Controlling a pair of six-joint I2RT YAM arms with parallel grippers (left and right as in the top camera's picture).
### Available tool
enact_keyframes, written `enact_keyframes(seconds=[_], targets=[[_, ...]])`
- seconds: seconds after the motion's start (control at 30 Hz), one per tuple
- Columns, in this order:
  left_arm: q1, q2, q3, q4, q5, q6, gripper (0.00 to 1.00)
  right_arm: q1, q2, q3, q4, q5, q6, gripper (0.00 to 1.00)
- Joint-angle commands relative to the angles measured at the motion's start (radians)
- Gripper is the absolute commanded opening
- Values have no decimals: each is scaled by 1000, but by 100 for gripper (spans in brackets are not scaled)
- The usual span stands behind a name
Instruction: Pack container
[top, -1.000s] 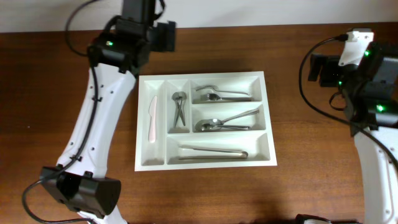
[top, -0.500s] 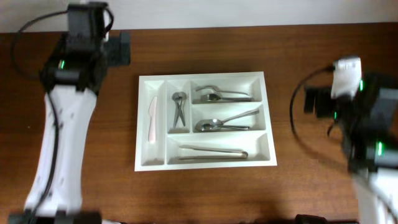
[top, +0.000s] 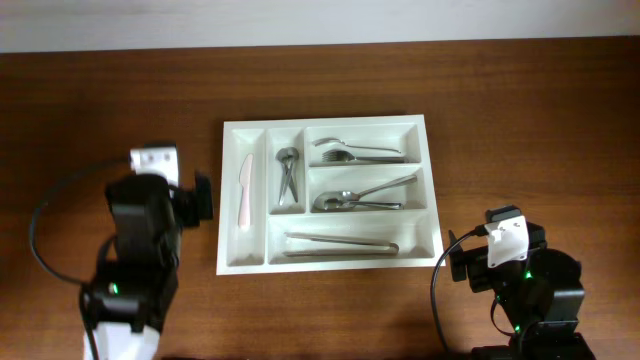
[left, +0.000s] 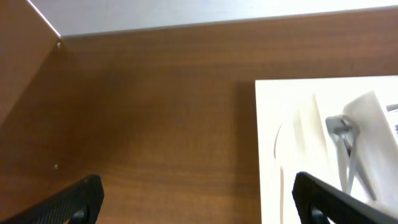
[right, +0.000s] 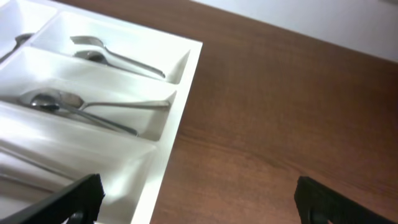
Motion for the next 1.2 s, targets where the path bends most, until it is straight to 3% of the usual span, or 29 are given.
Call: enact_keyframes(seconds=[0.0,0.23,0.9,1.1,1.17], targets=[[2,-83,-145,86,-10,13,99,7,-10,-48,39,8,5,99],[2,-153,-196,126,-9,12,99,7,-10,-60,67,9,4,99],[2,-150,-196,125,-9,12,99,7,-10,-60,66,9,4,99],[2,-150,-196,126,-9,12,99,13,-163,-60,11,34,8,99],[2,-150,-196,126,-9,13,99,13,-258,-60,-10,29,94,99]])
